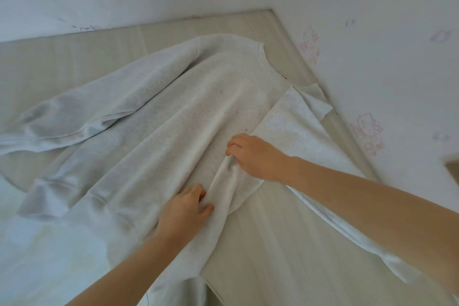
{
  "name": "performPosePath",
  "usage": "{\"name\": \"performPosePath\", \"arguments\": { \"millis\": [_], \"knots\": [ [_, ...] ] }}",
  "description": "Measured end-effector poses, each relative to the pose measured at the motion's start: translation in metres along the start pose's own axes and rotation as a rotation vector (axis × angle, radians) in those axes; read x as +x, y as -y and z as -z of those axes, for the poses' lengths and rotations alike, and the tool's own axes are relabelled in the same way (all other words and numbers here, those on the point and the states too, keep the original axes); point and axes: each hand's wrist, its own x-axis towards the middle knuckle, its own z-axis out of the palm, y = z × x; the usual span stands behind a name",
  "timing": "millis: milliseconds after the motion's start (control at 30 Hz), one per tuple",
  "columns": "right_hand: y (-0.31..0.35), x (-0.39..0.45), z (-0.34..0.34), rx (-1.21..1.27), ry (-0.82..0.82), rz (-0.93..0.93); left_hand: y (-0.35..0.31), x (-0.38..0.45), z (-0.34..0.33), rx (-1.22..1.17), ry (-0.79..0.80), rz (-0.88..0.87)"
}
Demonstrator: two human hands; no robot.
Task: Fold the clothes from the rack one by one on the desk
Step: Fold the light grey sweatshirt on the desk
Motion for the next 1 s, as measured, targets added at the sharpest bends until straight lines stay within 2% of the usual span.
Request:
{"name": "performPosePath", "arguments": {
  "millis": [100, 267, 400, 467, 567, 700, 800, 867, 933, 1000],
  "knots": [
    [0.013, -0.008, -0.01, -0.078, 0.071, 0.061, 0.013, -0.026, -0.005, 0.02, -0.056, -0.017],
    [0.021, -0.013, -0.012, -0.172, 0.184, 0.054, 0.032, -0.056, -0.015, 0.047, -0.145, -0.043],
    [0.024, -0.015, -0.011, -0.21, 0.172, 0.067, 0.026, -0.071, -0.012, 0.009, -0.216, -0.132],
    [0.024, -0.015, -0.01, -0.221, 0.178, 0.062, 0.016, -0.077, -0.01, -0.086, -0.146, -0.1],
    [0.023, -0.013, -0.002, -0.204, 0.218, 0.064, 0.012, -0.079, -0.006, -0.273, 0.061, 0.049],
    [0.023, -0.005, 0.006, -0.182, 0.278, 0.029, 0.036, -0.072, 0.009, -0.303, 0.241, 0.099],
    [0.024, 0.006, 0.008, -0.171, 0.245, -0.009, 0.066, -0.068, 0.027, -0.271, 0.389, 0.075],
    [0.025, 0.013, 0.006, -0.161, 0.2, -0.036, 0.085, -0.068, 0.04, -0.325, 0.395, 0.105],
    [0.028, 0.023, 0.003, -0.148, 0.159, -0.072, 0.103, -0.065, 0.049, -0.378, 0.316, 0.187],
    [0.032, 0.033, -0.001, -0.114, 0.137, -0.121, 0.116, -0.063, 0.051, -0.318, 0.239, 0.244]
  ]
}}
